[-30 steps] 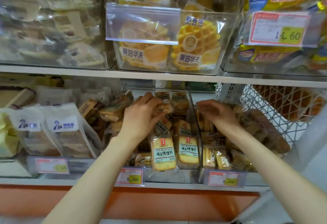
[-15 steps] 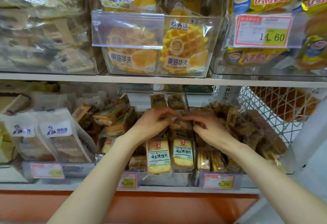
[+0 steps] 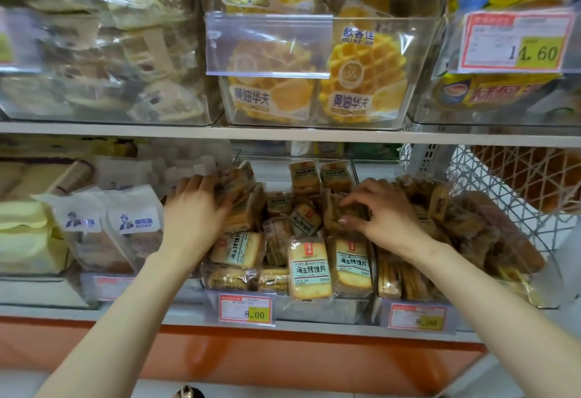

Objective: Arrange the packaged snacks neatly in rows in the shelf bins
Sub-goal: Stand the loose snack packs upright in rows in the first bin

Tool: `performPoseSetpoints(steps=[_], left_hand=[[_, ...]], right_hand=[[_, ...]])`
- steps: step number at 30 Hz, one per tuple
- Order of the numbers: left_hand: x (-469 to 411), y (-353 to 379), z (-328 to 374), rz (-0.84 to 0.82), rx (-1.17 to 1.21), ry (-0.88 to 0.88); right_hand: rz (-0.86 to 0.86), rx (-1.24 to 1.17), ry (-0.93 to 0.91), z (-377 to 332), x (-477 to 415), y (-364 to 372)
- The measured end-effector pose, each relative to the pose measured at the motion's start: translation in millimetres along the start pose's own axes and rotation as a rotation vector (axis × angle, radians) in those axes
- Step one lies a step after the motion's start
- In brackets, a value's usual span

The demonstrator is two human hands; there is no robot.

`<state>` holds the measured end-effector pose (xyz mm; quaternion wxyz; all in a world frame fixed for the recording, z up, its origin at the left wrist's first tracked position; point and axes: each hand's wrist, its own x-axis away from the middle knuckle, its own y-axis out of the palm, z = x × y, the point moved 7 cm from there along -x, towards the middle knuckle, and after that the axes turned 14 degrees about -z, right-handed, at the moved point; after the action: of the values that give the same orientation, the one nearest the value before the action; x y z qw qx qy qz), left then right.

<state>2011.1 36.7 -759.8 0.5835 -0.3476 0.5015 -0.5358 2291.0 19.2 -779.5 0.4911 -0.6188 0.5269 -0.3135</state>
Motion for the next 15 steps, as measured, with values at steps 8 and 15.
performPoseSetpoints(steps=[8, 15], left_hand=[[4, 4, 1, -0.114, 0.132, 0.011], [3, 16, 13, -0.146, 0.091, 0.035]], right_hand=[[-0.123, -0.113, -0.112, -2, -5, 10], [0.002, -0.081, -0.086, -4, -6, 2]])
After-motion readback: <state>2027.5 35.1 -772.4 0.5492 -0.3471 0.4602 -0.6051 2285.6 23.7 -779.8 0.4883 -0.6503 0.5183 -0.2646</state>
